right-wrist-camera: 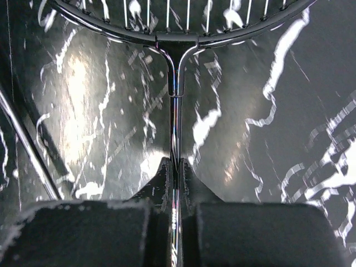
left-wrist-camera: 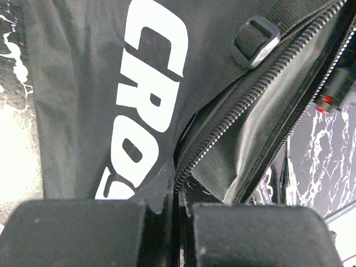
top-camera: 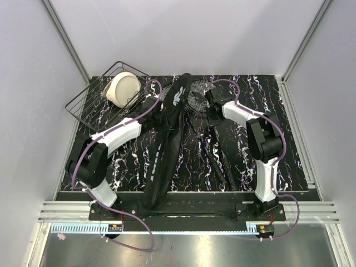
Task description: Pack up the badminton gear
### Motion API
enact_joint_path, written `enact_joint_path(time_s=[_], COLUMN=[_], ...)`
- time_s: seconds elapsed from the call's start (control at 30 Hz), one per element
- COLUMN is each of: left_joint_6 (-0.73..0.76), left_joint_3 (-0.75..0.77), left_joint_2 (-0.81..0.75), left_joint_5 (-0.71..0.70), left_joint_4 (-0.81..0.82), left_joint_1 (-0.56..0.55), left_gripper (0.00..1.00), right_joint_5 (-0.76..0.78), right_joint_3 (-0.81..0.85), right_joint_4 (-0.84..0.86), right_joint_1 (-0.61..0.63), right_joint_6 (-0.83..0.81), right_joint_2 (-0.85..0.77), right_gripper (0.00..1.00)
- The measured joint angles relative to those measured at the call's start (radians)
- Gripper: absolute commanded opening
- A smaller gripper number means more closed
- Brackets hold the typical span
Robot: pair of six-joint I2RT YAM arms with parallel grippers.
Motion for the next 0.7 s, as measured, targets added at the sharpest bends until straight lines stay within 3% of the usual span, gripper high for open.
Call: enact_joint_path(time_s=[0.37,0.7], left_joint_6=[-0.068,-0.131], left_joint_3=[0.071,0.367], left_joint_2=[0.048,0.289], left_joint_5=[0.043,-0.039], left_joint_4=[-0.012,-0.064], left_joint_1=[0.006,-0.003], left_gripper=[0.0,0.0], right_joint_5=[-0.111,-0.043], right_joint_3=[-0.173,-0.257], right_joint_4=[-0.093,-0.278], right_joint_1=[-0.069,0.121], right_joint_6=[0.148,0.233], right_joint_2=[-0.454,-0.572], right_gripper=[0.0,0.0])
